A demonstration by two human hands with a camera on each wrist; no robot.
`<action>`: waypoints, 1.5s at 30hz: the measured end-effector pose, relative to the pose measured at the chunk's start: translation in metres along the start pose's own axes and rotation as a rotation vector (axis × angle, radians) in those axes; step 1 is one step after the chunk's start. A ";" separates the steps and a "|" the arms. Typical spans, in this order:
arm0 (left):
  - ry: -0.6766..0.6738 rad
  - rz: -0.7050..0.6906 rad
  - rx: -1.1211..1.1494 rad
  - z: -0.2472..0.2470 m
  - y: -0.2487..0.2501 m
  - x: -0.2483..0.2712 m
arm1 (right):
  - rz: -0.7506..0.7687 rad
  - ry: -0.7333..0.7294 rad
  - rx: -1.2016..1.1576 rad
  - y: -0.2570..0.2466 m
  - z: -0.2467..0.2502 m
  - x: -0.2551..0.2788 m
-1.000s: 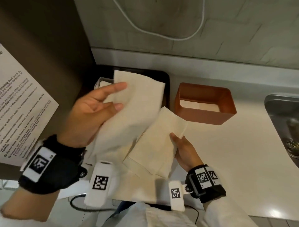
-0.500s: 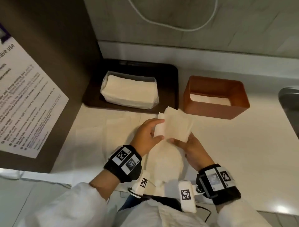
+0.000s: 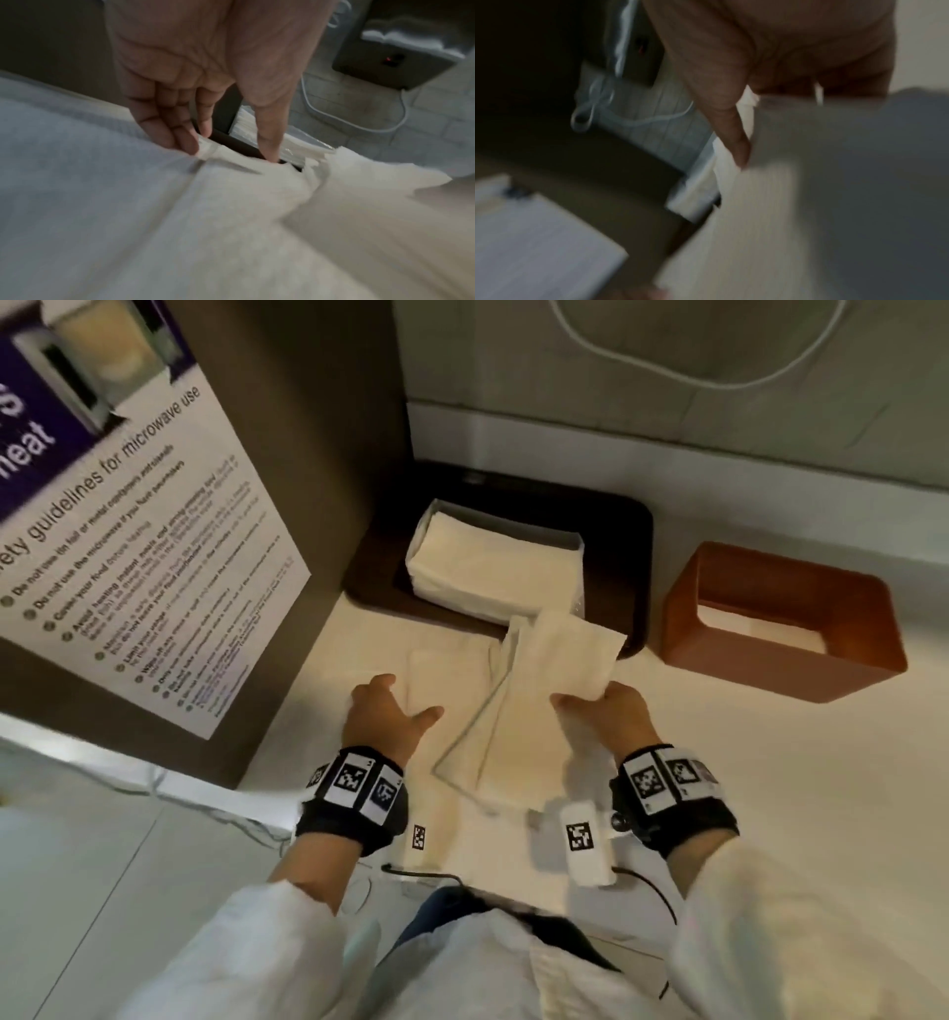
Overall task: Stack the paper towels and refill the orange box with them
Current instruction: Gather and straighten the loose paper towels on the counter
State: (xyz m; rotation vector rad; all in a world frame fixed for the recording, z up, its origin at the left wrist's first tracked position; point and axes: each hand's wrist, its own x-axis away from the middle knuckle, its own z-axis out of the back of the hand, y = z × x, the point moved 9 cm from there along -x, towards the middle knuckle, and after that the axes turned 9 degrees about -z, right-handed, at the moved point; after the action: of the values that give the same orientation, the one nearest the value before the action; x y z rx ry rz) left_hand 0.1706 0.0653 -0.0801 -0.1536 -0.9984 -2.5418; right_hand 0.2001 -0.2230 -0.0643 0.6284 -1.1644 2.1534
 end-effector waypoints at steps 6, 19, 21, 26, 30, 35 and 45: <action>-0.156 0.010 -0.258 -0.012 0.016 -0.005 | -0.056 0.292 0.490 -0.005 -0.011 0.005; -0.059 -0.171 0.104 0.004 0.051 0.002 | 0.004 0.250 0.210 0.000 -0.004 0.007; 0.002 -0.223 0.201 0.021 0.063 0.010 | 0.037 0.268 0.147 -0.001 -0.002 0.012; 0.195 -0.282 0.313 0.097 0.053 0.028 | 0.277 0.243 0.175 -0.026 0.000 0.025; 0.066 -0.102 0.393 0.095 -0.009 0.025 | 0.511 0.242 0.112 -0.056 0.010 0.054; -0.063 -0.011 0.220 0.042 -0.055 0.020 | 0.524 0.160 0.029 -0.065 0.020 0.062; -0.089 -0.023 -0.232 0.033 -0.057 0.018 | 0.295 -0.063 -0.050 -0.035 0.001 0.040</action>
State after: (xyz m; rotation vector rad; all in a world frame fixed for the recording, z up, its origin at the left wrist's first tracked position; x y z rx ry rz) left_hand 0.1298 0.1190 -0.0869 -0.3247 -0.7372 -2.6867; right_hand 0.1966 -0.1975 -0.0177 0.5324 -1.4153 2.3525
